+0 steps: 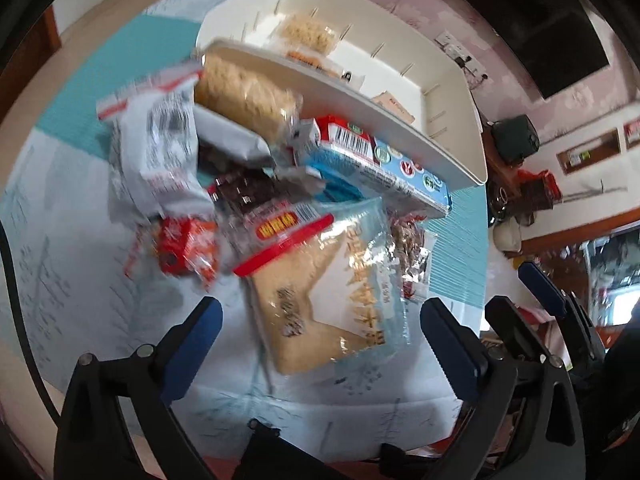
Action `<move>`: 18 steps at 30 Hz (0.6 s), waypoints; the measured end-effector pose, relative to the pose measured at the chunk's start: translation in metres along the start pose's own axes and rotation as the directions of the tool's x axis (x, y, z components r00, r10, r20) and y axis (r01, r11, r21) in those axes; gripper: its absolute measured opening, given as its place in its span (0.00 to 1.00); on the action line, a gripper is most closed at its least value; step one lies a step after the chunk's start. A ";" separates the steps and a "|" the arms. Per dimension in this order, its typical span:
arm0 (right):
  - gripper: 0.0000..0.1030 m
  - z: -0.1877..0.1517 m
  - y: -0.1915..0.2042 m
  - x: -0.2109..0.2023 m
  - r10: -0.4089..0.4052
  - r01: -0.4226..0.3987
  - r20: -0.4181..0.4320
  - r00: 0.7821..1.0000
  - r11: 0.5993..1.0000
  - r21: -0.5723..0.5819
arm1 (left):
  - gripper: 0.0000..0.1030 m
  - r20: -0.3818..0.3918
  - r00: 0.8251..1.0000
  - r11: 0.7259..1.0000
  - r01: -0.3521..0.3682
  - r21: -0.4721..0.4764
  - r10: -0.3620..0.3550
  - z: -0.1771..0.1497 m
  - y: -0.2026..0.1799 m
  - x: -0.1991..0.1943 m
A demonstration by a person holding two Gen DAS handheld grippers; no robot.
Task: Organize snacks
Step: 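Withdraw both tools and move the left tool toward the bread bag, then close the left tool on the clear bread bag beside the blue biscuit pack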
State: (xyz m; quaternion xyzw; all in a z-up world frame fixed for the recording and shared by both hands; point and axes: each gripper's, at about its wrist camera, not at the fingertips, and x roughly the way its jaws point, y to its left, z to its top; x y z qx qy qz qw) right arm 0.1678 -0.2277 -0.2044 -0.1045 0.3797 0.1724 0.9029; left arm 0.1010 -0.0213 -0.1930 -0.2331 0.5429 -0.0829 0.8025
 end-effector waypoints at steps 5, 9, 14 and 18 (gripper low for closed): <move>0.71 -0.002 -0.011 0.009 -0.013 0.012 -0.006 1.000 0.997 -0.079 | 0.96 -0.040 0.999 0.999 -0.011 -0.050 0.009 -0.003 -0.006 0.019; 0.71 -0.004 -0.020 0.019 -0.024 0.023 -0.013 1.000 0.993 -0.119 | 0.96 -0.070 0.998 0.996 -0.015 -0.089 0.009 0.000 -0.011 0.032; 0.71 -0.006 -0.028 0.034 -0.014 0.010 -0.025 1.000 0.987 -0.160 | 0.96 -0.099 0.995 0.989 -0.042 -0.144 0.028 0.003 -0.012 0.048; 0.71 -0.008 -0.029 0.049 0.000 -0.007 -0.030 1.000 0.977 -0.213 | 0.96 -0.125 0.991 0.984 -0.073 -0.165 0.053 0.004 -0.017 0.061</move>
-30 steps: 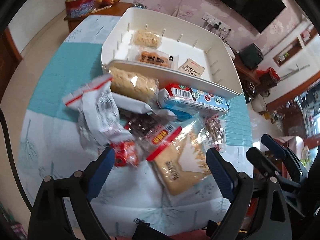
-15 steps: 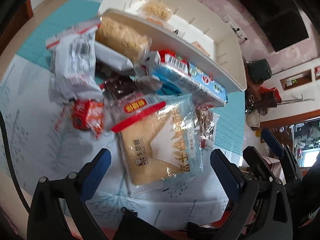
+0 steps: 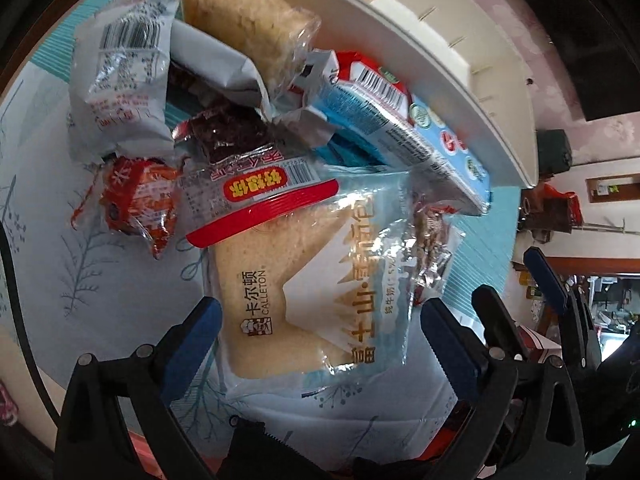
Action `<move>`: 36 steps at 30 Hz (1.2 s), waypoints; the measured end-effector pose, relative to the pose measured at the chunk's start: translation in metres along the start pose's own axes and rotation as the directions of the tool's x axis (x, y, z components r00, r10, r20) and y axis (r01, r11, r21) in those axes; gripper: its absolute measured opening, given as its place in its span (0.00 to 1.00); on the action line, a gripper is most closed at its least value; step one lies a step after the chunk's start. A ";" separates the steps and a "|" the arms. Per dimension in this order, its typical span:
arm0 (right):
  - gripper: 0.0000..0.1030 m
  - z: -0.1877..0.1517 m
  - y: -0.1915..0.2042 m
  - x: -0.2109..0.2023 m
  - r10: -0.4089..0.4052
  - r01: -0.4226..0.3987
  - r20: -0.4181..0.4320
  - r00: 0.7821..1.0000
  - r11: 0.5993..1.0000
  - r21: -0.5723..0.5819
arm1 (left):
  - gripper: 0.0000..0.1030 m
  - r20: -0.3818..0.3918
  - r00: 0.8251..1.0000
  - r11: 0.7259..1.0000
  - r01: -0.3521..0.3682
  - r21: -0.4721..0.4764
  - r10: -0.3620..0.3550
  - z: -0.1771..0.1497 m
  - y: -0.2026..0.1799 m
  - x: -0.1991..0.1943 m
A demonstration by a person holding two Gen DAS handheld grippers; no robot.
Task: Organize snacks
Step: 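Close the left tool on the clear bread bag beside the blue biscuit pack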
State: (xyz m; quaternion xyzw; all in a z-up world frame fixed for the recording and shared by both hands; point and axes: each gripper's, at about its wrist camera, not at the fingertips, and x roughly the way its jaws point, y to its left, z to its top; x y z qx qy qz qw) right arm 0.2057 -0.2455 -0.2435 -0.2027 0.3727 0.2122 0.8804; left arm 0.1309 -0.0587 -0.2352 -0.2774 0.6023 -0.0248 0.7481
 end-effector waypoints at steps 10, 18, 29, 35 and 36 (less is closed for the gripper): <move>0.71 -0.005 0.000 0.030 0.074 -0.075 -0.035 0.997 0.996 -0.043 | 0.98 -0.033 0.993 0.994 -0.110 -0.019 0.110 0.014 -0.019 0.029; 0.71 -0.008 -0.001 0.043 0.105 -0.108 -0.055 0.993 0.992 -0.069 | 0.99 -0.061 0.987 0.986 -0.155 -0.064 0.151 0.029 -0.023 0.047; 0.70 -0.008 0.001 0.052 0.133 -0.139 -0.066 0.989 0.985 -0.097 | 0.99 -0.112 0.980 0.980 -0.178 -0.091 0.167 0.043 -0.041 0.081; 0.64 -0.006 0.005 0.061 0.137 -0.146 -0.080 0.987 0.983 -0.110 | 1.00 -0.131 0.968 0.971 -0.226 -0.075 0.215 0.055 -0.045 0.091; 0.62 -0.006 0.006 0.062 0.137 -0.146 -0.083 0.987 0.983 -0.113 | 1.00 -0.135 0.966 0.970 -0.234 -0.073 0.223 0.056 -0.048 0.093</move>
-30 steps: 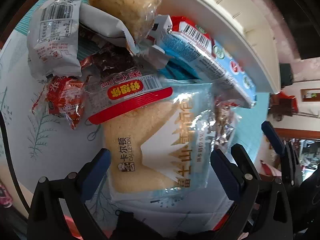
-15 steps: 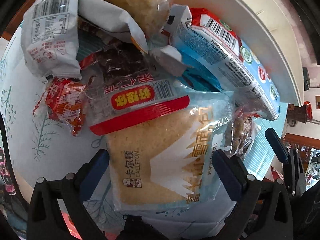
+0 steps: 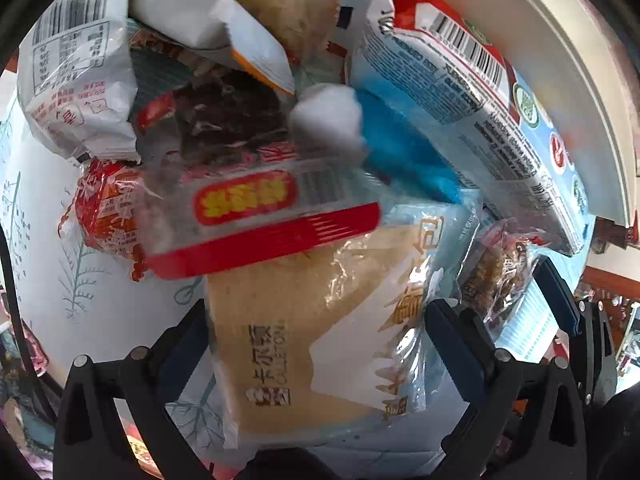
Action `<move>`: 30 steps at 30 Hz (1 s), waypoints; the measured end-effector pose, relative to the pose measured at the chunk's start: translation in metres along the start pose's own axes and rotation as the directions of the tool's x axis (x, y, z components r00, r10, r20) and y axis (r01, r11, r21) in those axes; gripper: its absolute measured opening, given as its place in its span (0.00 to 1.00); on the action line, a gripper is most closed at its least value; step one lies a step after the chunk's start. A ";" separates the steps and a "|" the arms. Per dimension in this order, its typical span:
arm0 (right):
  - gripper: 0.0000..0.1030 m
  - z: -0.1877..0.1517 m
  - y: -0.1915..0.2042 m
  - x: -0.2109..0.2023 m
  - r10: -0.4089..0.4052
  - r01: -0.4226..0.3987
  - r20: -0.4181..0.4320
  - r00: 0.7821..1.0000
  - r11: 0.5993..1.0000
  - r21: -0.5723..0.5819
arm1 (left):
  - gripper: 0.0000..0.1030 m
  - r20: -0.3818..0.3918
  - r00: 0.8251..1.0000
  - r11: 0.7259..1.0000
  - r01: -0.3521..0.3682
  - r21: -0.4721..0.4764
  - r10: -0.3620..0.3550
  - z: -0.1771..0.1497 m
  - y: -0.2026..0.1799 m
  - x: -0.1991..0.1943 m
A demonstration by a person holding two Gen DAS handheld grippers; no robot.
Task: Organize snacks
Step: 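Close the left tool on the clear bread bag beside the blue biscuit pack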
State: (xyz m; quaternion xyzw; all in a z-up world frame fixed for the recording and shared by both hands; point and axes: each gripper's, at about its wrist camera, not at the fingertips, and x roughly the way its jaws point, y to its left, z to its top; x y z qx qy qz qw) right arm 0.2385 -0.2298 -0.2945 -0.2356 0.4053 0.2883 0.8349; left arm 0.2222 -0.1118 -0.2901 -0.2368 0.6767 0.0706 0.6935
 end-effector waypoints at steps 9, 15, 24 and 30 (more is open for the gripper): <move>0.48 0.004 0.009 0.007 0.016 -0.016 0.001 1.000 0.999 -0.031 | 1.00 -0.005 0.999 0.999 -0.047 -0.002 0.047 0.006 -0.022 0.010; 0.41 0.005 0.017 0.007 0.024 -0.024 0.004 1.000 0.999 -0.048 | 0.96 0.006 0.999 0.999 -0.050 0.000 0.050 0.002 -0.017 0.015; 0.40 -0.001 0.023 0.004 0.009 -0.009 0.005 1.000 0.999 -0.044 | 0.84 0.041 0.999 0.998 -0.036 0.043 0.035 -0.005 -0.032 0.008; 0.40 -0.005 0.017 0.000 -0.012 0.012 0.009 1.000 0.999 -0.029 | 0.81 0.035 0.999 0.998 -0.032 0.055 0.030 -0.012 -0.031 0.013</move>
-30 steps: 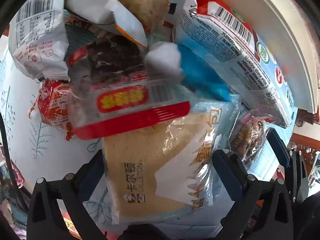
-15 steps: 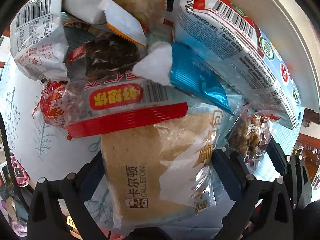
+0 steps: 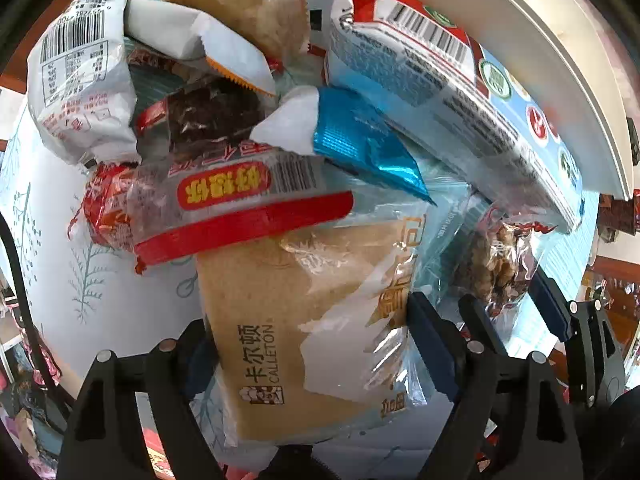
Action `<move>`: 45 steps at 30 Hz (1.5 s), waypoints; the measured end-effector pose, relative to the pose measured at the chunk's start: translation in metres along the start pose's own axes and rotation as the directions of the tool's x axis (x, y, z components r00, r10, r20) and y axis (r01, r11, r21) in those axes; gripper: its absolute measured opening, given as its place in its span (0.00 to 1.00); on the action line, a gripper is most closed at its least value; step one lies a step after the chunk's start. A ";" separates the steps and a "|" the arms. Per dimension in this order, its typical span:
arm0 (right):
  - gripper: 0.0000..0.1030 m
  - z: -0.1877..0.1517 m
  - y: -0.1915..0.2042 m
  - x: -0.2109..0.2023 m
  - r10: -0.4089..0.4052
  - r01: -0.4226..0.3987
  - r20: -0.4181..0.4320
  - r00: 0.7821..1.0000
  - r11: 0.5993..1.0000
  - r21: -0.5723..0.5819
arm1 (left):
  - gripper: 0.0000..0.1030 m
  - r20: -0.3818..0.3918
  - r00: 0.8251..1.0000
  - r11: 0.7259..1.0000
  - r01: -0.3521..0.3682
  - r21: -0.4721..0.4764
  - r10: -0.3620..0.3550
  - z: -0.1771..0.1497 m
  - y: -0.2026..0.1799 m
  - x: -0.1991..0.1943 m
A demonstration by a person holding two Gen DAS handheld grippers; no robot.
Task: Organize snacks
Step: 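Close the left tool on the clear bread bag beside the blue biscuit pack, then lift the bread bag with the left tool and carry it over the white tray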
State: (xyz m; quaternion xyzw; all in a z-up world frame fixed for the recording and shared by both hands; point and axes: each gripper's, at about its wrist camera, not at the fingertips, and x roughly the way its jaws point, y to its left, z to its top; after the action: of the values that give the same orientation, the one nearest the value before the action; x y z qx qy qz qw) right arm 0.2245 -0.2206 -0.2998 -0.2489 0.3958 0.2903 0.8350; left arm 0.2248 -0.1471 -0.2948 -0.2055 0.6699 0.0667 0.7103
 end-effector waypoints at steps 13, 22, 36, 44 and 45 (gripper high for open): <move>0.40 -0.013 0.001 -0.020 -0.039 0.037 0.026 0.999 0.997 0.065 | 0.56 -0.005 1.000 0.999 -0.016 0.046 0.016 -0.011 -0.002 0.000; 0.40 -0.021 0.008 -0.034 -0.059 0.053 0.052 0.997 0.993 0.109 | 0.46 -0.013 0.999 0.994 -0.048 0.093 0.050 -0.015 0.001 -0.005; 0.40 -0.012 0.006 -0.076 -0.101 0.080 0.108 0.989 0.980 0.183 | 0.44 -0.015 0.993 0.945 -0.103 0.309 0.113 -0.037 -0.001 -0.047; 0.40 0.005 0.006 -0.102 -0.140 0.107 0.150 0.979 0.972 0.210 | 0.44 0.055 0.996 0.898 -0.085 0.433 0.069 -0.029 -0.014 -0.095; 0.40 0.008 0.006 -0.105 -0.147 0.112 0.154 0.977 0.971 0.210 | 0.44 0.073 0.996 0.889 -0.087 0.450 0.060 -0.028 -0.016 -0.101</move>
State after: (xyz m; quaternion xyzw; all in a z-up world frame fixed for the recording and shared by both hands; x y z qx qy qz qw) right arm 0.1700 -0.2420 -0.2116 -0.1634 0.3336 0.2137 0.9035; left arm 0.1958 -0.1543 -0.1933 -0.0074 0.6537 -0.0583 0.7544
